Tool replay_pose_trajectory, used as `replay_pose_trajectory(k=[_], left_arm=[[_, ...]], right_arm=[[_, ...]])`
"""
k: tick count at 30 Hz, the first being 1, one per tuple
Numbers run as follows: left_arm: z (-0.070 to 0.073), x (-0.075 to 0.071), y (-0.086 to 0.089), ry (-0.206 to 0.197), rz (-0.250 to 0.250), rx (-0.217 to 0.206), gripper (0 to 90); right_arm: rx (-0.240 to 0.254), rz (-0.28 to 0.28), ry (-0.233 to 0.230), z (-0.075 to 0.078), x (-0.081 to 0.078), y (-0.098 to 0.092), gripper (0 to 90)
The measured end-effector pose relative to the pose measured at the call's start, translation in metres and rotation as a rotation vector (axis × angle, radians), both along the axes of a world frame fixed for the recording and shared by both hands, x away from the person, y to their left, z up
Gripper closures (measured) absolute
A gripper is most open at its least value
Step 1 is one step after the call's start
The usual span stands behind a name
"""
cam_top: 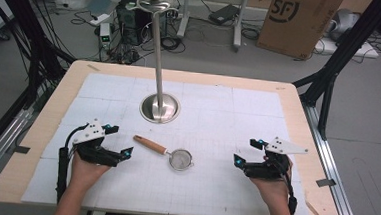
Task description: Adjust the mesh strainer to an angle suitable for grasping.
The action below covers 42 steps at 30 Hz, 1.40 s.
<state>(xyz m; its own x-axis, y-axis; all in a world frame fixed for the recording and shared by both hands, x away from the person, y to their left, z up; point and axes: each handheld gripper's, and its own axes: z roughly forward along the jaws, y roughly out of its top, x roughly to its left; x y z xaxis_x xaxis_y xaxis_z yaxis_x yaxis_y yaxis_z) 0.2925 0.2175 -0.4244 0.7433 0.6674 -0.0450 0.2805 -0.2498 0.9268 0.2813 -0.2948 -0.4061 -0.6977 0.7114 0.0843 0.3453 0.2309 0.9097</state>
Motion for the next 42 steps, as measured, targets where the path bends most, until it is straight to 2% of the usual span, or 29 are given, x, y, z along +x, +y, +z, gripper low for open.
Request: replay_pose_trajectory(k=[9,15,27,35,38,42], left_arm=[[-0.001,0.001,-0.001,-0.001,0.002,-0.005,6.7],[-0.002,0.001,-0.003,0.002,-0.01,0.007,6.7],[-0.011,0.003,-0.008,0.038,-0.033,0.042,7.7],[-0.011,0.004,-0.009,0.042,-0.038,0.037,9.2],[-0.011,0.008,-0.01,0.055,-0.065,0.044,13.4],[-0.01,0.015,-0.016,0.05,-0.092,0.048,17.2]], right_arm=[[0.001,-0.001,0.01,-0.001,-0.001,0.0,12.7],[-0.001,0.002,0.014,-0.001,-0.001,0.001,12.7],[0.009,0.0,0.021,-0.002,0.0,-0.001,12.7],[0.009,-0.001,0.017,-0.001,-0.001,-0.002,12.8],[0.02,-0.005,0.021,-0.001,0.0,-0.004,12.8],[0.018,-0.001,0.021,-0.002,0.001,-0.003,12.8]])
